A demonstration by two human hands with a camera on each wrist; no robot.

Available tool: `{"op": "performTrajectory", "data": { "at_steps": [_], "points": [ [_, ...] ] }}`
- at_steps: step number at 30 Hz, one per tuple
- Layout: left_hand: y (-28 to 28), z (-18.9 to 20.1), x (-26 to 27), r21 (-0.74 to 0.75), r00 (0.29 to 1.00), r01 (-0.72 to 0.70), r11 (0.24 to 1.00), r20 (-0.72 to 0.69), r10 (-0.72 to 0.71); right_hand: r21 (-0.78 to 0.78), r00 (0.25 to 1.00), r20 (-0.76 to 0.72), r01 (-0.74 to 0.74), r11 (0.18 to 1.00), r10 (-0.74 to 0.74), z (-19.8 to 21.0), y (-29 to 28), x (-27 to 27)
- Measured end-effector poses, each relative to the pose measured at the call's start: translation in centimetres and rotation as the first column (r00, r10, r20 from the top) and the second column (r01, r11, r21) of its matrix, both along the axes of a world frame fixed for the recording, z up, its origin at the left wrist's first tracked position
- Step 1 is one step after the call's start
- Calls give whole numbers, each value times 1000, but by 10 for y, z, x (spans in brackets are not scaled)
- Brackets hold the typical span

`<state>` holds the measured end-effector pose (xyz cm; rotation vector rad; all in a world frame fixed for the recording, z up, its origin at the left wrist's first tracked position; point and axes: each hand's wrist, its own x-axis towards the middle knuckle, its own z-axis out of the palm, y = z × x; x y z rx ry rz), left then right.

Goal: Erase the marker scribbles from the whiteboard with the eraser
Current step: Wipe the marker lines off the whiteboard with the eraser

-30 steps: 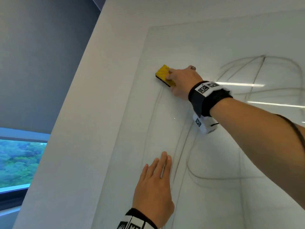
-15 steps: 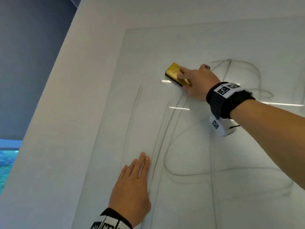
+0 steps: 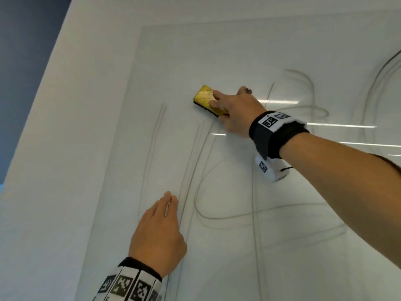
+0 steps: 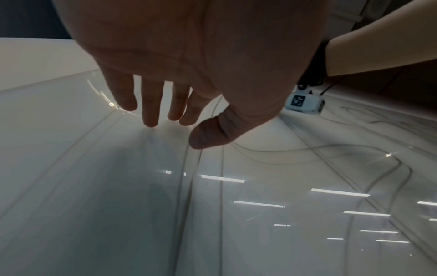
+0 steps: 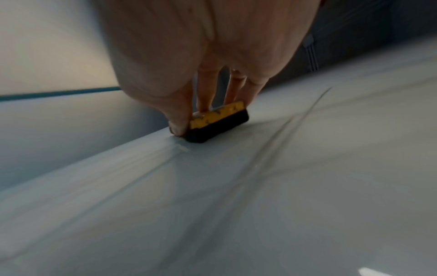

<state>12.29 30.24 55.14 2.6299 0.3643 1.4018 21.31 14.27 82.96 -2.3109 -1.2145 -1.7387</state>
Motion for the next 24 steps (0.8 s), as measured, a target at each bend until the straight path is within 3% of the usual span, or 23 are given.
{"op": "performTrajectory", "data": {
  "at_steps": [3,5,7,10,13,15,16,18,21,24],
  "points": [
    [2,-3,-5,13,1000,1,1000,-17,0,187,998,-15,67,980,-65,47,-40,16],
    [6,-5,-8,58,998,-18,998,-56,21,440,996,-70,87,894,-62,79,-77,29],
    [10,-3,-9,72,998,-11,997,-62,16,578,993,-117,74,812,-7,89,-91,33],
    [8,11,-9,68,1000,-25,997,-10,26,535,993,-118,42,844,26,52,-53,24],
    [-7,28,-8,-8,993,-109,994,32,109,216,999,-37,4,976,4,-9,-22,13],
    [-17,35,-5,-29,985,-168,985,37,169,63,1000,7,-22,998,22,-16,-36,16],
    [-22,36,-3,-17,981,-187,982,47,188,57,1000,11,-4,998,3,-7,-51,19],
    [-32,34,-1,45,981,-179,983,83,175,179,997,22,75,981,-81,25,-86,28],
    [-51,29,-2,156,987,-113,981,135,92,483,988,-33,148,863,-151,74,-146,43],
    [-70,35,0,222,987,-61,973,160,25,544,992,-95,124,830,-85,74,-152,45]
  ]
}}
